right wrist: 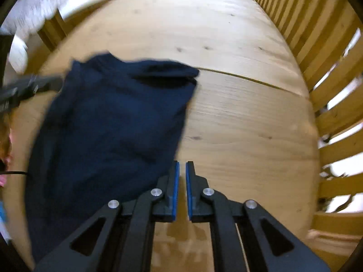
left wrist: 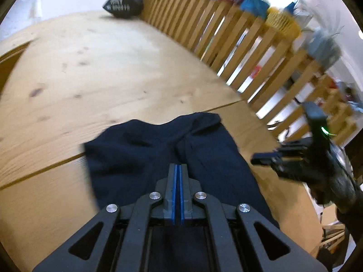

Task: Fold clothes

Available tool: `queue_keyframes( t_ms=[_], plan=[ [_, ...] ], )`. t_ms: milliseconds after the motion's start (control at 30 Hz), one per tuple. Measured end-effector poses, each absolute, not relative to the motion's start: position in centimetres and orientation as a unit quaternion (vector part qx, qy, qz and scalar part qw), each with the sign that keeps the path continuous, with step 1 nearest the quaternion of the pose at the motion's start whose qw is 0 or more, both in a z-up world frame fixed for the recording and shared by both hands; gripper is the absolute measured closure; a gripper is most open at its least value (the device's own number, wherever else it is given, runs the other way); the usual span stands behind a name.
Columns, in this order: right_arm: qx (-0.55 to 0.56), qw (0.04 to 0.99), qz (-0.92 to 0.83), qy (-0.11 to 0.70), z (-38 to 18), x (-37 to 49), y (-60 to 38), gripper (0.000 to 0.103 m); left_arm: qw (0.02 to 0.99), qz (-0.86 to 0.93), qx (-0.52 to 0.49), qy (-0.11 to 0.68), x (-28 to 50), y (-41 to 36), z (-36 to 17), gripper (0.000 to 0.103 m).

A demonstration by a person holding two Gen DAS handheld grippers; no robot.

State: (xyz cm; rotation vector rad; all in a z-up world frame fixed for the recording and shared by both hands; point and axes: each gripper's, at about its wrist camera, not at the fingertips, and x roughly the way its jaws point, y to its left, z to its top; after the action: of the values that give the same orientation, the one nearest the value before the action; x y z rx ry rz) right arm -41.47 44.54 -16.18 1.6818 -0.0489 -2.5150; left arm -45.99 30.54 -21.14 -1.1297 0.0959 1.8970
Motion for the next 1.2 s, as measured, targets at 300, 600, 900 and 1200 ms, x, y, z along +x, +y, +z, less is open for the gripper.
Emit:
queue_keyframes(
  t_ms=[300, 600, 900, 1200],
  plan=[
    [0.548, 0.18, -0.806, -0.134, -16.7, -47.6, 35.8, 0.068, 0.474, 0.719, -0.507, 0.036, -36.3, 25.1, -24.7, 0.101],
    [0.582, 0.157, -0.794, -0.084, -18.5, -50.5, 31.3, 0.068, 0.474, 0.717, -0.508, 0.052, -34.6, 30.3, -27.0, 0.075],
    [0.575, 0.175, -0.793, -0.103, -18.0, -50.4, 32.4, 0.093, 0.492, 0.714, -0.498, 0.018, -35.0, 29.7, -26.7, 0.101],
    [0.583, 0.148, -0.794, -0.091, -18.6, -50.4, 33.3, 0.086, 0.495, 0.698, -0.517, 0.015, -36.0, 30.0, -27.6, 0.096]
  ],
)
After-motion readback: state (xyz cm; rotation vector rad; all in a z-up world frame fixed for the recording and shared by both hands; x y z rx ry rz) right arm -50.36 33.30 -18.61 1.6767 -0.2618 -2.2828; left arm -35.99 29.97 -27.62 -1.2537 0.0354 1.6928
